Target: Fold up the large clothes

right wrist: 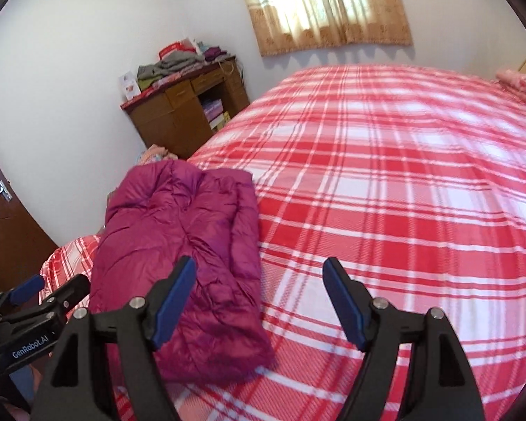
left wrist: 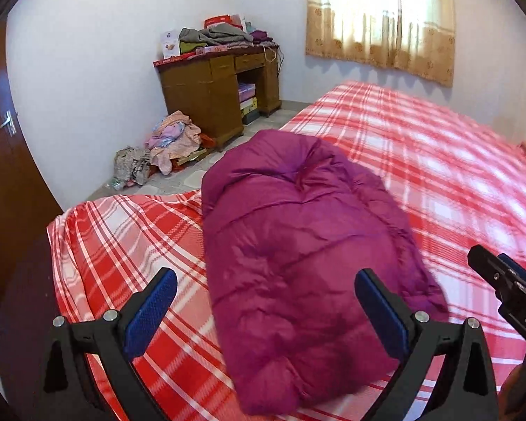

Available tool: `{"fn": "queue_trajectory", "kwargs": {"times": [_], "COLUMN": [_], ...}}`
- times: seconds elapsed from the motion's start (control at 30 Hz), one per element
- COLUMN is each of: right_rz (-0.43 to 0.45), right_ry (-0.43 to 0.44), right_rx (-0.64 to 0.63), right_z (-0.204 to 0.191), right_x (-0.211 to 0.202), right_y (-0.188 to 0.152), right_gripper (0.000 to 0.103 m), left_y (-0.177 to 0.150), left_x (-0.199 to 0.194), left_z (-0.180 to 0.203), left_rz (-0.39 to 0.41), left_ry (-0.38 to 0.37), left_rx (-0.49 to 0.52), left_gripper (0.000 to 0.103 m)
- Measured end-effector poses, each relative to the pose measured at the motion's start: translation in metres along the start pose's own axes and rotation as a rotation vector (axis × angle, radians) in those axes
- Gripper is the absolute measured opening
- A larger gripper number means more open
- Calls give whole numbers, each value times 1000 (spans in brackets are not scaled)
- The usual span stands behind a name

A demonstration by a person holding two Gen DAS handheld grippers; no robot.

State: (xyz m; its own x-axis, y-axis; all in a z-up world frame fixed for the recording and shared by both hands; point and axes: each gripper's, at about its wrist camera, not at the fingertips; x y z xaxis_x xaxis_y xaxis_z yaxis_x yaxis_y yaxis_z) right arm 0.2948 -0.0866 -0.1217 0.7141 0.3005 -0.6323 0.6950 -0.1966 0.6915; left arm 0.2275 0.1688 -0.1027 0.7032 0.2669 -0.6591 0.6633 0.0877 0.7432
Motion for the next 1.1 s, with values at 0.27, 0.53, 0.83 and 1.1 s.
{"fn": "queue_trajectory", "kwargs": {"times": [0.27,0.53,0.83,1.1], "right_rz": [170,300,425,544], "right_ry": [-2,22,60,82], "right_rx": [-103,-157,-178,-191], "right_z": [-18,-37,-57,-67], "right_x": [-58,-100,-147,-191], "right_y": [8,16,19,18], "right_gripper": [87,95,103,103], "left_y": [1,12,16,15], "left_x": [-47,-95,-136,-170], "left_z": [-4,-7,-12,-20], "left_rz": [113,253,331,386], "left_ry": [-11,34,52,49], "left_rx": [-45,-21,-39,-63], "left_gripper": [102,102,102,102]}}
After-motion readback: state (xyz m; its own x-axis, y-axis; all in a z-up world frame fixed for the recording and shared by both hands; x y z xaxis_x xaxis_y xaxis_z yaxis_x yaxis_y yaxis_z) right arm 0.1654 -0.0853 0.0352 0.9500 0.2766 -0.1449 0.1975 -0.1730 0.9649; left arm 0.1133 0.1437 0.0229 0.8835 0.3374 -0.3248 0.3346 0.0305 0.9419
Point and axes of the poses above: each gripper's, at about its wrist camera, not at the fingertips, and x roughly the way its jaws point, z to its right, y to its top, and after that the axes turned 6 degrees about x, right-handed
